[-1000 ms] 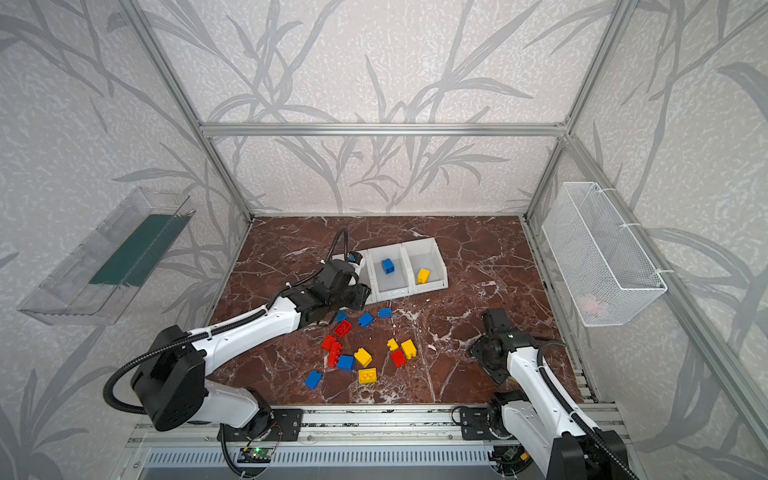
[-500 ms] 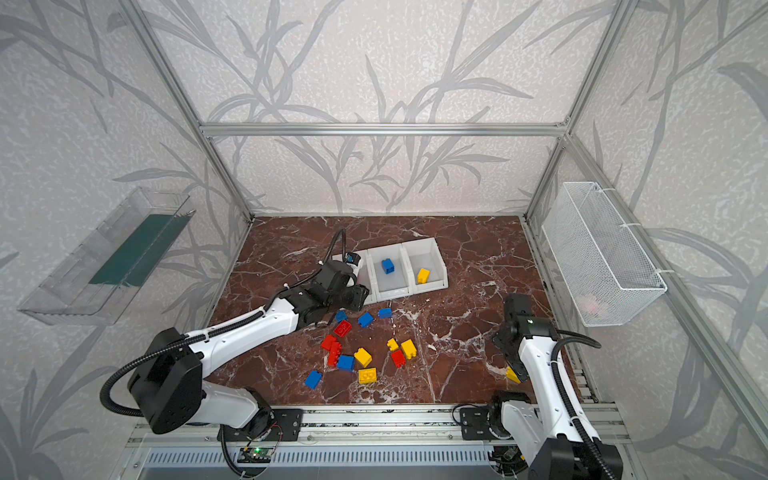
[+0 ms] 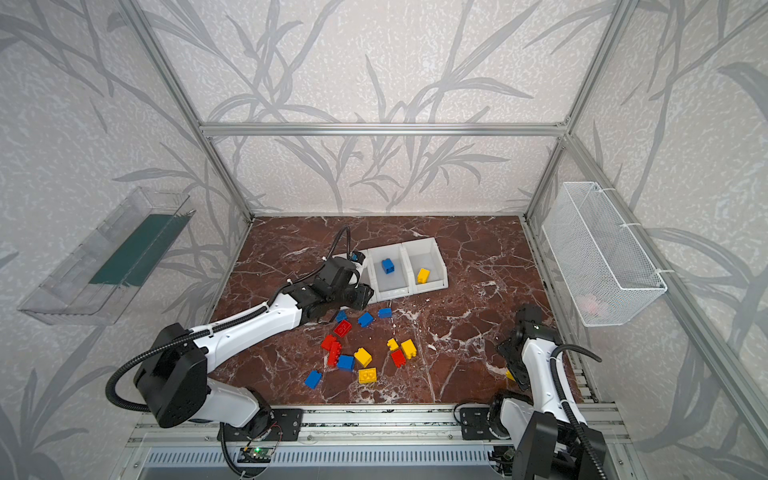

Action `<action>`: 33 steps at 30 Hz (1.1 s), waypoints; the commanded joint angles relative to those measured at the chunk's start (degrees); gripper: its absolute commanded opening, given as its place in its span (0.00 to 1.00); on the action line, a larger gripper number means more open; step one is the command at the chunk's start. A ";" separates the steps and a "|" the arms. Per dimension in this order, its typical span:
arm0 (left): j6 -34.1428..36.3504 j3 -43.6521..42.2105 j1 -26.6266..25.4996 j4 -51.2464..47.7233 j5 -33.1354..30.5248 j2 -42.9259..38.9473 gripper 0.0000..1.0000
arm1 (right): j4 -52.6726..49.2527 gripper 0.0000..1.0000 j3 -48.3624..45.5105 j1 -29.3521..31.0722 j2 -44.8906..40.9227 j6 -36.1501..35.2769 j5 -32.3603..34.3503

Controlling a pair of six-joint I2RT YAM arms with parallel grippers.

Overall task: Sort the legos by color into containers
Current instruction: 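Grasp the loose yellow brick with right gripper while left gripper lowers to pile, then carry the yellow brick with the right gripper into the yellow compartment and release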

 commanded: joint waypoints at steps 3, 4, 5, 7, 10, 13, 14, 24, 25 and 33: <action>-0.53 0.72 0.23 -0.63 0.44 0.29 0.44 | 4.12 0.69 -1.09 -0.41 3.01 -1.95 -3.02; -0.53 0.46 0.24 -0.43 0.31 0.18 0.44 | 4.44 0.66 -0.94 -0.37 3.40 -2.15 -2.86; -0.45 0.24 0.20 -0.29 0.25 0.03 0.44 | 4.88 0.62 -0.89 -0.38 3.67 -2.42 -2.90; -0.35 -0.28 0.20 -0.16 -0.08 -0.20 0.44 | 5.90 0.55 -0.95 -0.36 4.37 -3.28 -3.69; -0.18 -0.80 0.23 -0.06 -0.22 -0.42 0.44 | 7.39 0.47 -0.98 -0.39 5.78 -4.65 -5.78; -0.18 -1.42 0.22 0.27 -0.45 -0.85 0.44 | 8.30 0.43 -0.87 -0.35 7.09 -5.82 -6.72; -0.18 -1.62 0.22 0.38 -0.66 -0.99 0.44 | 8.41 0.41 -0.76 -0.39 7.26 -6.25 -6.73; -1.12 -3.74 0.26 2.18 -1.62 -2.37 0.44 | 8.05 0.35 2.24 2.31 8.53 -10.07 -8.34; -1.14 -4.07 0.32 2.34 -1.83 -2.66 0.44 | 7.88 0.35 2.76 3.38 8.77 -9.87 -8.10; -1.94 -6.61 0.50 2.74 -5.83 -5.69 0.44 | 7.73 0.34 10.68 16.73 13.70 -5.17 -6.63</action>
